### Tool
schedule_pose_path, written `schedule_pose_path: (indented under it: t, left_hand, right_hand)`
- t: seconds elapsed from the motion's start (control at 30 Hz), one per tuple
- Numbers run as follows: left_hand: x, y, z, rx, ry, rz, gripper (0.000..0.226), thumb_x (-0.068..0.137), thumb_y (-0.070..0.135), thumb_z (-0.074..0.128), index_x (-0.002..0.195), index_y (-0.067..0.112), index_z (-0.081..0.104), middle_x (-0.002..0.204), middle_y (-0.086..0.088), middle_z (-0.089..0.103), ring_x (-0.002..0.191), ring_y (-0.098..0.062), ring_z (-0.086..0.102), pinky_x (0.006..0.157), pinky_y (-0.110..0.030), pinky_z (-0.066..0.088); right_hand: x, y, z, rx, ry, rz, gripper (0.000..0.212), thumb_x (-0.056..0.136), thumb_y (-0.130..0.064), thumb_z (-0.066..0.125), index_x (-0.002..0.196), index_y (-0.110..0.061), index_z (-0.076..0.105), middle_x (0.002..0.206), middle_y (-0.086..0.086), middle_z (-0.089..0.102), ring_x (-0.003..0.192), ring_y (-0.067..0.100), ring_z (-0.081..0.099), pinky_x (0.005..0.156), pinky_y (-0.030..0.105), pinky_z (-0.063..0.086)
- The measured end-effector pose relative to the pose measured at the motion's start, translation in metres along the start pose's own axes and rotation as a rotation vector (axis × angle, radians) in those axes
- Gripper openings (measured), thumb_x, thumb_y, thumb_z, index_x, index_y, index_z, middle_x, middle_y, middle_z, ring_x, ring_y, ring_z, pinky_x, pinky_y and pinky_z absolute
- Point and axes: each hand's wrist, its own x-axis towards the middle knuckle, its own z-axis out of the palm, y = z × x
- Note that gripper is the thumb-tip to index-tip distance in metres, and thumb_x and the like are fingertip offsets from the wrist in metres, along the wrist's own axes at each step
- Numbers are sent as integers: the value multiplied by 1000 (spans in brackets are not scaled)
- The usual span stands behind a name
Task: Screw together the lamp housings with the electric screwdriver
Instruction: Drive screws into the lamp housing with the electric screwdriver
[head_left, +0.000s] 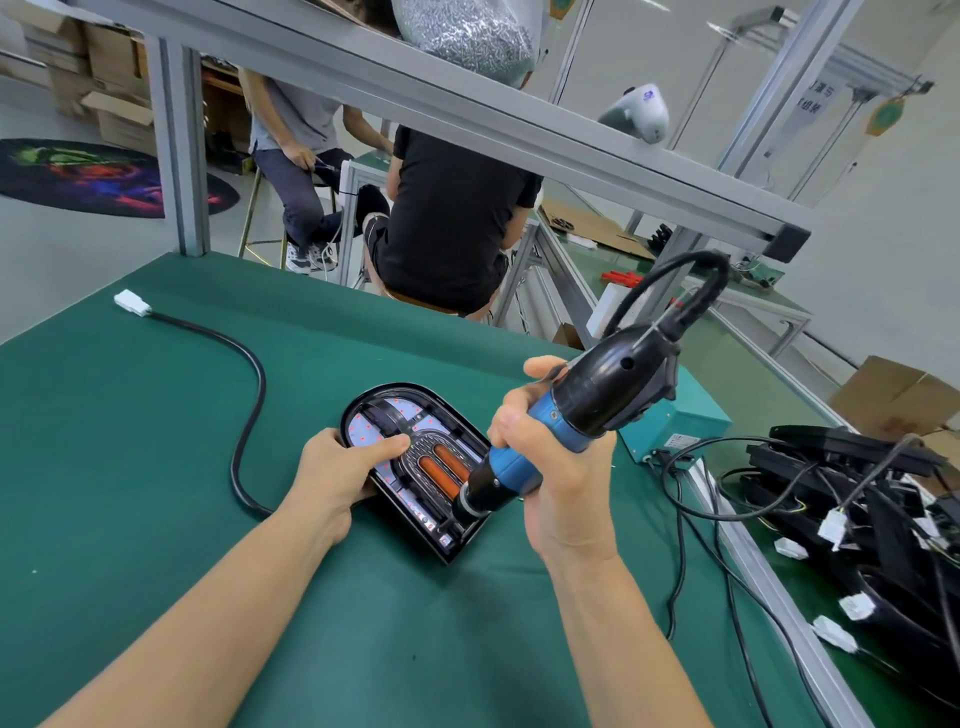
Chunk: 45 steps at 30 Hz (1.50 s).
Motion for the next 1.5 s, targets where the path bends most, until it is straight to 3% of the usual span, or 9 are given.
schedule_pose_path:
  t: [0.47, 0.7, 0.93, 1.1, 1.27, 1.33, 1.43, 1.5]
  left_hand:
    - [1, 0, -1, -4, -4, -14, 44, 71, -1, 78, 111, -1, 59, 90, -13, 70, 70, -25, 67, 59, -32, 53]
    - [1, 1, -1, 7, -1, -17, 41, 71, -1, 77, 108, 1, 60, 92, -14, 70, 69, -23, 67, 57, -30, 53]
    - [-2, 2, 1, 28, 8, -23, 40, 72, -2, 77, 108, 0, 59, 94, -16, 70, 72, -26, 66, 65, -36, 57]
    - [-3, 3, 1, 47, 20, -28, 36, 71, -1, 77, 103, 2, 60, 84, -12, 69, 64, -21, 66, 52, -29, 57]
    - [-2, 4, 1, 57, 27, -37, 34, 71, 0, 78, 100, 3, 60, 83, -11, 69, 65, -21, 66, 57, -30, 54]
    - [-2, 3, 1, 59, 35, -38, 33, 72, -1, 77, 100, 2, 61, 86, -13, 70, 67, -23, 66, 61, -32, 54]
    - [0, 1, -2, 135, 75, -11, 25, 72, 3, 78, 91, 2, 63, 94, -19, 70, 75, -30, 67, 73, -42, 57]
    - [0, 1, -4, 290, 111, 43, 42, 70, 13, 82, 104, 2, 61, 101, -18, 69, 91, -36, 66, 85, -50, 54]
  right_hand:
    - [2, 0, -2, 28, -66, 30, 29, 64, -15, 69, 82, -37, 63, 61, -4, 55, 58, 16, 48, 64, 30, 43]
    - [4, 0, -2, 42, -84, 34, 29, 63, -14, 68, 80, -37, 65, 61, -5, 56, 57, 15, 49, 62, 28, 45]
    - [5, 0, -5, 55, -105, 35, 23, 63, -12, 67, 74, -32, 64, 61, -4, 54, 55, 15, 48, 60, 25, 46]
    - [5, -1, -4, 1, -227, 15, 25, 65, -11, 65, 75, -33, 62, 63, -5, 53, 59, 17, 45, 61, 27, 44]
    - [6, 0, -4, 28, -244, 27, 28, 66, -10, 67, 82, -33, 63, 63, -1, 51, 60, 17, 46, 62, 28, 43]
    - [3, -1, -3, 40, -203, 13, 31, 66, -10, 68, 87, -32, 65, 63, -2, 53, 59, 15, 48, 62, 26, 45]
    - [-4, -4, -7, 117, 21, -37, 31, 64, -9, 69, 91, -24, 64, 64, 0, 53, 59, 16, 49, 61, 24, 45]
    - [-7, -10, -17, 179, 200, -100, 33, 63, -8, 69, 93, -19, 59, 64, 0, 54, 59, 17, 50, 62, 24, 47]
